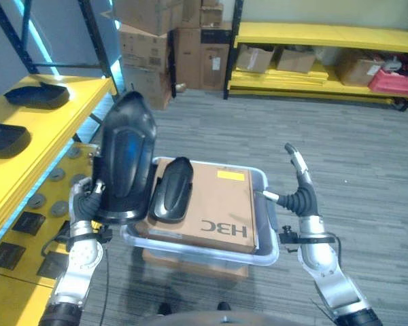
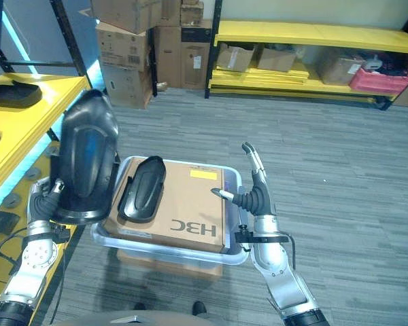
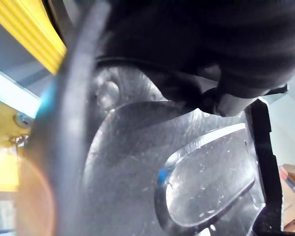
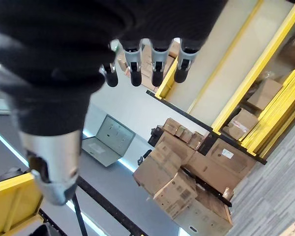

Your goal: Move parts from the plastic box to the shelf.

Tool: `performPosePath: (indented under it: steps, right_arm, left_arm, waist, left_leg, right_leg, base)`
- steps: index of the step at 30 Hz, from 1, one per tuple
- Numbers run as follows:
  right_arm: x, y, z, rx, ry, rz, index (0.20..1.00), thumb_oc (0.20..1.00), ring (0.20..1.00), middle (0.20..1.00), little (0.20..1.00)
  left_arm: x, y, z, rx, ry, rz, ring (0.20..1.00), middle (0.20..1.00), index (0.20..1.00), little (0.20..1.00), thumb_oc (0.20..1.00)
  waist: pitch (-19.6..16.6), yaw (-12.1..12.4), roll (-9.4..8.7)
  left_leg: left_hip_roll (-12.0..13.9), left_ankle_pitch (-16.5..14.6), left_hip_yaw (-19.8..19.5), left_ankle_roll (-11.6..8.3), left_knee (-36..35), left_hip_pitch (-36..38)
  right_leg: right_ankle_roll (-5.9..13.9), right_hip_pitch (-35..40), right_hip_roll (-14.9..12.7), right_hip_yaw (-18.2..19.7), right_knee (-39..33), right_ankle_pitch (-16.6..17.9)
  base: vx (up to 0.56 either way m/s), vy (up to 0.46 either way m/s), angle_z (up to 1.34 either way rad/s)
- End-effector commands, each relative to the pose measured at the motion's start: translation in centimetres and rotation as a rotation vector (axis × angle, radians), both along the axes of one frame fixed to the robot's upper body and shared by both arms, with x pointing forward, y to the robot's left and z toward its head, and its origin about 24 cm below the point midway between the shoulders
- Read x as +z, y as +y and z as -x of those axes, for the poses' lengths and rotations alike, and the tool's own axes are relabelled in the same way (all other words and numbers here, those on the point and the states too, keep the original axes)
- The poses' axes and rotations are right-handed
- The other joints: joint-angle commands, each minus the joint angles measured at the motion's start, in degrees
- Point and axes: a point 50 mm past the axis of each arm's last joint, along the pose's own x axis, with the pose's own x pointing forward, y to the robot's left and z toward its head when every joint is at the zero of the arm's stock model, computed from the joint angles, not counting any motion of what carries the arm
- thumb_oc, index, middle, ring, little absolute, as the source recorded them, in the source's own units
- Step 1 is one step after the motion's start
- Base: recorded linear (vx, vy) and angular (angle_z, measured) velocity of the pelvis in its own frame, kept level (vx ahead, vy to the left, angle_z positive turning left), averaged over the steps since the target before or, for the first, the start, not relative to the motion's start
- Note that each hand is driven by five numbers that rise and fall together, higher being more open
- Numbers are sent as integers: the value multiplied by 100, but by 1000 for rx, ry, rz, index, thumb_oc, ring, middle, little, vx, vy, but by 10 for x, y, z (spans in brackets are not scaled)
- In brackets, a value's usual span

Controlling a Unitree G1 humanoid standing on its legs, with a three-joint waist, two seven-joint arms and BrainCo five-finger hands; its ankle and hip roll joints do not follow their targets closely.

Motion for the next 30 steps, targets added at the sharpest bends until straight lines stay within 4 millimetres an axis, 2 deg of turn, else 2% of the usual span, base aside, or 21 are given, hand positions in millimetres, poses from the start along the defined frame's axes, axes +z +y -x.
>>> performPosePath:
  steps: [1, 3, 5, 6, 8, 9, 12, 13, 14, 15, 16, 17, 18, 20, 21, 22, 26, 28, 29, 30]
  right_arm:
    - [15, -1, -6, 11, -79, 0, 1000, 1000, 1000, 1000, 1000]
    - [15, 6, -13, 140, -19, -51, 1000, 1000, 1000, 1000, 1000]
    - [15, 8, -14, 172, -8, -76, 1000, 1000, 1000, 1000, 1000]
    - [14, 12, -18, 243, 27, -168, 1000, 1000, 1000, 1000, 1000]
    - [14, 15, -22, 271, 40, -173, 1000, 1000, 1000, 1000, 1000]
    - [15, 16, -24, 281, 34, -174, 1000, 1000, 1000, 1000, 1000]
    - [15, 16, -27, 296, 43, -181, 1000, 1000, 1000, 1000, 1000]
    - [15, 15, -29, 287, 47, -170, 1000, 1000, 1000, 1000, 1000]
    - [12, 14, -31, 277, 63, -156, 1000, 1000, 1000, 1000, 1000]
    - [12, 14, -31, 278, 63, -156, 1000, 1000, 1000, 1000, 1000]
    - [11, 15, -31, 279, 67, -148, 1000, 1000, 1000, 1000, 1000]
    - [11, 15, -31, 279, 67, -148, 1000, 1000, 1000, 1000, 1000]
    - [11, 17, -32, 282, 67, -150, 1000, 1000, 1000, 1000, 1000]
    - [14, 22, -31, 287, 47, -162, 1000, 1000, 1000, 1000, 1000]
    - [14, 22, -31, 287, 47, -162, 1000, 1000, 1000, 1000, 1000]
    - [16, 26, -32, 290, 33, -168, 1000, 1000, 1000, 1000, 1000]
    - [21, 39, -39, 307, 2, -160, 1000, 1000, 1000, 1000, 1000]
    - [23, 45, -42, 305, -15, -159, 1000, 1000, 1000, 1000, 1000]
    - [26, 46, -43, 304, -35, -169, 1000, 1000, 1000, 1000, 1000]
    - [29, 48, -44, 304, -50, -179, 1000, 1000, 1000, 1000, 1000]
  left_arm:
    - [48, 5, -18, -16, -267, -21, 200, 200, 200, 200, 200]
    - [65, 4, -13, -32, -360, -1, 200, 200, 200, 200, 200]
    - [69, 3, -13, -41, -379, 10, 200, 200, 200, 200, 200]
    - [76, 0, -11, -63, -425, 39, 200, 200, 200, 200, 200]
    - [82, -3, -10, -81, -458, 55, 200, 200, 200, 200, 200]
    - [85, -4, -10, -85, -481, 65, 200, 200, 200, 200, 200]
    - [91, -9, -9, -110, -517, 90, 200, 200, 200, 200, 200]
    - [93, -11, -10, -122, -526, 92, 200, 200, 200, 200, 200]
    - [93, -16, -10, -143, -532, 103, 200, 200, 200, 200, 200]
    - [93, -16, -9, -143, -532, 103, 200, 200, 200, 200, 200]
    - [92, -17, -8, -146, -528, 89, 200, 200, 200, 200, 200]
    - [92, -17, -7, -145, -528, 89, 200, 200, 200, 200, 200]
    - [92, -17, -7, -147, -524, 82, 200, 200, 200, 200, 200]
    - [89, -16, -6, -142, -511, 78, 200, 200, 200, 200, 200]
    - [89, -16, -6, -141, -511, 78, 200, 200, 200, 200, 200]
    - [90, -16, -6, -134, -514, 66, 200, 200, 200, 200, 200]
    - [105, -20, -7, -161, -558, -41, 200, 200, 200, 200, 200]
    - [114, -21, -10, -177, -581, -91, 200, 200, 200, 200, 200]
    - [120, -23, -13, -191, -606, -115, 200, 200, 200, 200, 200]
    - [126, -25, -16, -201, -628, -142, 200, 200, 200, 200, 200]
  waist:
    - [-122, 90, -87]
    - [-54, 248, -139]
    - [-36, 288, -152]
    - [24, 430, -193]
    - [121, 579, -208]
    - [203, 697, -203]
    - [229, 805, -230]
    - [271, 781, -237]
    - [303, 706, -249]
    - [296, 705, -252]
    - [306, 608, -253]
    - [292, 613, -253]
    - [276, 551, -254]
    - [213, 520, -180]
    - [209, 513, -184]
    - [199, 538, -185]
    - [101, 613, -223]
    - [95, 578, -271]
    - [128, 526, -282]
    - [160, 464, -267]
  left_leg:
    - [565, -706, 187, -387, 317, 371]
    - [617, -671, 10, -481, 398, 247]
    - [631, -664, -49, -499, 424, 218]
    - [654, -634, -214, -539, 505, 115]
    - [677, -561, -484, -595, 585, -48]
    - [699, -373, -694, -689, 634, -207]
    - [694, -349, -1157, -764, 473, -418]
    - [712, -281, -1130, -776, 480, -540]
    - [795, -214, -568, -751, 512, -658]
    - [793, -211, -564, -749, 511, -663]
    - [962, -143, 366, -693, 551, -718]
    - [960, -123, 378, -683, 542, -735]
    - [1067, -91, 966, -635, 562, -733]
    - [1046, -53, 1502, -592, 533, -765]
    - [1039, -55, 1496, -588, 534, -770]
    - [929, -95, 1380, -568, 563, -823]
    - [383, -421, 1142, -278, 631, -832]
    - [44, -534, 1073, -92, 549, -696]
    - [-129, -589, 998, -4, 527, -653]
    - [-215, -609, 923, 64, 514, -627]
  right_leg:
    - [417, -311, -359, -142, 1049, -1185]
    - [365, -256, -365, -336, 1081, -1249]
    - [350, -229, -366, -405, 1088, -1265]
    - [314, -170, -367, -560, 1095, -1297]
    - [269, -94, -386, -806, 1104, -1356]
    - [257, -53, -389, -989, 1094, -1406]
    - [227, 91, -427, -1554, 1038, -1533]
    - [232, 140, -462, -1760, 1035, -1561]
    - [240, 204, -534, -2049, 1025, -1605]
    - [242, 199, -536, -2047, 1018, -1600]
    - [269, 260, -618, -2302, 998, -1605]
    - [270, 240, -617, -2293, 981, -1576]
    - [302, 287, -675, -2449, 956, -1563]
    - [418, 359, -803, -2694, 760, -1405]
    - [423, 363, -807, -2702, 752, -1400]
    - [463, 385, -896, -2707, 713, -1345]
    - [675, 438, -1540, -2764, 900, -1024]
    - [763, 299, -1990, -2633, 1364, -457]
    - [808, 203, -2157, -2415, 1643, -34]
    - [809, 85, -2161, -2077, 1824, 262]
  base:
    - [-12, -57, 23]
    - [-13, -99, 31]
    - [-3, -67, 54]
    - [-16, -95, 56]
    - [-49, -109, 64]
    - [-83, -95, 124]
    - [5, -86, 139]
    - [-11, 53, 163]
    - [-12, 76, 157]
    - [31, 144, 139]
    - [18, 80, 149]
    - [33, 128, 145]
    - [21, 107, 143]
    - [95, 232, 101]
    - [123, 241, 92]
    - [99, 194, 67]
    - [164, 347, 39]
    - [161, 365, 29]
    - [112, 285, 39]
    - [96, 217, 51]
